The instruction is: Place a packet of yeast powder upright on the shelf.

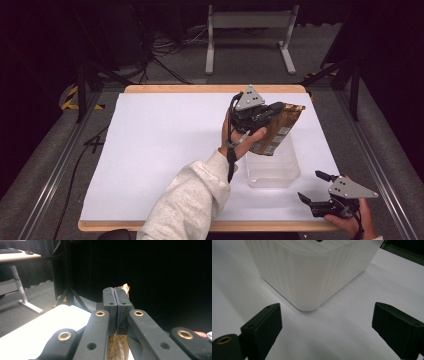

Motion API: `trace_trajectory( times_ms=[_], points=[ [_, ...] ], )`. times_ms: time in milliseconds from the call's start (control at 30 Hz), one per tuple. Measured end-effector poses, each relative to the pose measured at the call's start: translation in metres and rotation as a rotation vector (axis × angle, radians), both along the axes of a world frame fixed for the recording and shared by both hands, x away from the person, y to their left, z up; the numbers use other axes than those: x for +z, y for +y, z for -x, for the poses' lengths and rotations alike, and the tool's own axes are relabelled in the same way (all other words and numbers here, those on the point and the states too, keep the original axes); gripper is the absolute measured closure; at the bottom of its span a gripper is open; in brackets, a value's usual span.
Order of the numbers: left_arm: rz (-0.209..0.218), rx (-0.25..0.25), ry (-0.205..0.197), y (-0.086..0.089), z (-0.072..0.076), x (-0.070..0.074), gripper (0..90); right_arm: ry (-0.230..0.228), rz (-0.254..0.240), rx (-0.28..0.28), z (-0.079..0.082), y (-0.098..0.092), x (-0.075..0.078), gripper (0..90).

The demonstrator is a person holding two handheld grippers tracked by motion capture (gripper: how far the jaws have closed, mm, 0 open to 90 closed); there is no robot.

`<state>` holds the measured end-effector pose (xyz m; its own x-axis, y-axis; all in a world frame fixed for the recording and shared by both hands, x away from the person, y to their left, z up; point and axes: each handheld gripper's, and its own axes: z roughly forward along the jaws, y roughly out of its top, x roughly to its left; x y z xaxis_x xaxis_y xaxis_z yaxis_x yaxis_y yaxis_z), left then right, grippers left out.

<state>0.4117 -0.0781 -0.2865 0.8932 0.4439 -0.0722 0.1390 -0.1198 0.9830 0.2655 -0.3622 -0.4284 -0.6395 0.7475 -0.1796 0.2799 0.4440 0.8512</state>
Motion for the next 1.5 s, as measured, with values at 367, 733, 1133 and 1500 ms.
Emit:
trace_trajectory(
  times_ms=[367,733,1133,1500],
  points=[
    [0.026,0.036,-0.037,-0.008,-0.001,-0.007,89.3,0.003,0.000,-0.001,0.000,-0.001,0.000,10.0],
    [0.055,0.049,-0.029,-0.010,0.013,-0.014,89.3,0.011,0.002,0.000,0.000,0.000,-0.001,10.0],
    [0.021,0.073,0.014,-0.011,0.031,-0.020,89.2,0.013,0.014,-0.002,-0.001,0.001,-0.001,10.0],
    [0.063,0.006,0.133,-0.024,0.011,-0.046,89.1,0.016,0.010,-0.006,-0.001,-0.001,-0.001,10.0]
  ],
)
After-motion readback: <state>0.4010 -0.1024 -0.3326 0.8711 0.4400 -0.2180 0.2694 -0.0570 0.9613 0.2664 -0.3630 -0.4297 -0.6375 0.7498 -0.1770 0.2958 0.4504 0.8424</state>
